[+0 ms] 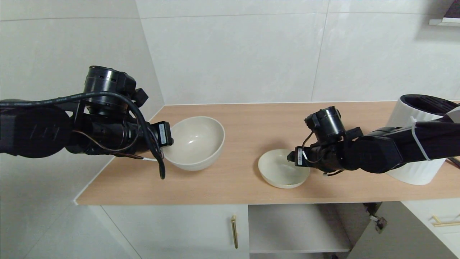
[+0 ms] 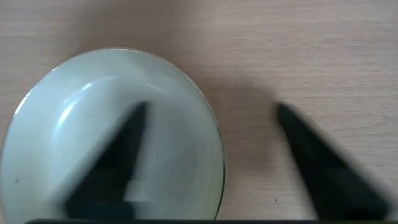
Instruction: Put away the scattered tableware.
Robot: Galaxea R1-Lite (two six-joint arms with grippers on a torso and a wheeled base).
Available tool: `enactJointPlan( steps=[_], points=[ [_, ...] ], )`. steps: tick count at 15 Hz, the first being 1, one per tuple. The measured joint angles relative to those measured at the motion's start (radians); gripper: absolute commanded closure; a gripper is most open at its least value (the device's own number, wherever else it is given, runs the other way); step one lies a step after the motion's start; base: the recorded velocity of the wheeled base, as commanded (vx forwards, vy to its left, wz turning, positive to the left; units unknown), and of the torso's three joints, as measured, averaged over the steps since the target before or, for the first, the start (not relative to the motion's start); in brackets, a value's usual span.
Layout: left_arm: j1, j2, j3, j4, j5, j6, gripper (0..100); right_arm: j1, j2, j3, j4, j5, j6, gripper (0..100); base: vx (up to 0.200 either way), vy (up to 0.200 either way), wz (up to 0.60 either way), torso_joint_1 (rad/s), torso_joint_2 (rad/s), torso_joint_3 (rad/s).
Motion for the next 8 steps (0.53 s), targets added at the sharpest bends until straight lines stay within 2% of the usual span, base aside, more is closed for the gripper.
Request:
enactJointPlan(
  steps=[8],
  points=[
    [-0.001, -0.013, 0.002, 0.0, 0.0, -0.001, 100, 0.008, -0.051, 0.016, 0.004, 0.015, 0.01, 100, 0.0, 0.0, 0.0, 0.0, 0.0, 0.0]
  ],
)
